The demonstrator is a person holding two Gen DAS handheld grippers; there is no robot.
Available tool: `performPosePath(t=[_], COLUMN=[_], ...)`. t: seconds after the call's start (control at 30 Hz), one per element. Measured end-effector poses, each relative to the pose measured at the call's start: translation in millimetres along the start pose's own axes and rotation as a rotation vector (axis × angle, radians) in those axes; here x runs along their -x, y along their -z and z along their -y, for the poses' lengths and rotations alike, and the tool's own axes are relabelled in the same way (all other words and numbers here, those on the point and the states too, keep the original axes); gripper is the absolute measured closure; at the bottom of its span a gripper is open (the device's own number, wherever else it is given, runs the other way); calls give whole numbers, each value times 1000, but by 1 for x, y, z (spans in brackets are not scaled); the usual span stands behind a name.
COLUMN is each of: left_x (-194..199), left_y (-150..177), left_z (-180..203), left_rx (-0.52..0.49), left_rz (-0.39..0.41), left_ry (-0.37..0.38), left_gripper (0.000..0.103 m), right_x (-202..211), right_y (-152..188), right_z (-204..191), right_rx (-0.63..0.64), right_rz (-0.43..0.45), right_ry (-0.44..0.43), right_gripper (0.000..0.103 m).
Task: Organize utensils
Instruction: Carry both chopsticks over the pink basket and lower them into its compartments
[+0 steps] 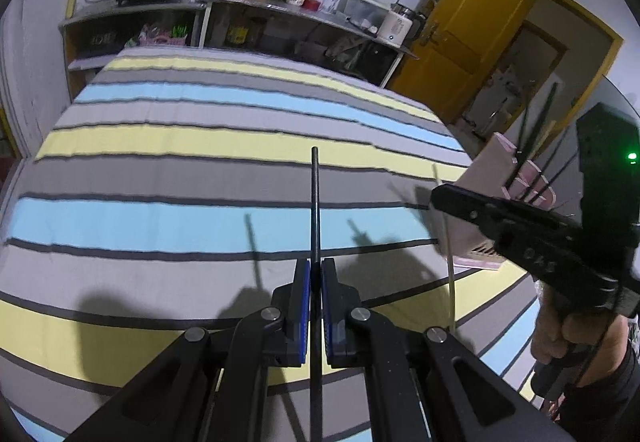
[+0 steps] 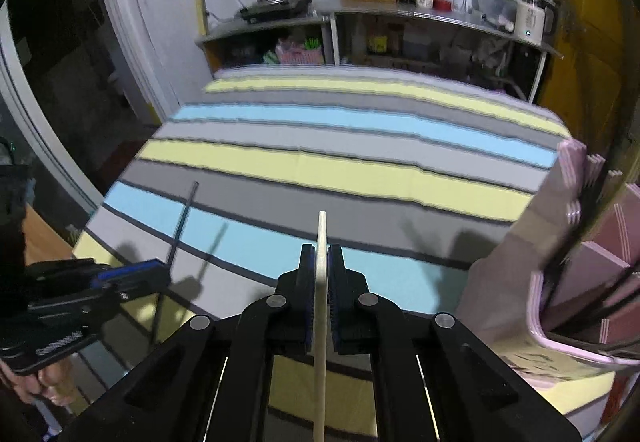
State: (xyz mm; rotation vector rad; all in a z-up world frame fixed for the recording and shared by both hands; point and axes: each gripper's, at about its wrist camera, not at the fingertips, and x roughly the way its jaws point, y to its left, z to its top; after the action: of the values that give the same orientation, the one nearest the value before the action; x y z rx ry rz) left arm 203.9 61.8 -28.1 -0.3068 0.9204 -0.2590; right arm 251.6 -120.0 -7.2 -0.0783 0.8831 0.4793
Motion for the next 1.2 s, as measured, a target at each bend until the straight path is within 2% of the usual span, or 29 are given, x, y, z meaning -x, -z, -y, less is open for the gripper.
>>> performPosePath(t=[0.27,0.57,0.87,1.2], left_x=[37,68,86,93], left_y=[-7,-16,-26,-34], left_z=[32,67,104,137], left_rx=[-61,-131,-203,-253], left_rz=[58,105,139,148], left_ry=[8,12,34,95], left_gripper=[98,98,99,99], right_x=[66,115,150,176], right_y=[-1,7,16,21], right_z=[-2,1,15,36], right_rx=[-17,-44,-76,-116], right_rz=[118,205,263,308], right_ry=[-20,-22,-10,15], right_gripper=[97,97,97,97])
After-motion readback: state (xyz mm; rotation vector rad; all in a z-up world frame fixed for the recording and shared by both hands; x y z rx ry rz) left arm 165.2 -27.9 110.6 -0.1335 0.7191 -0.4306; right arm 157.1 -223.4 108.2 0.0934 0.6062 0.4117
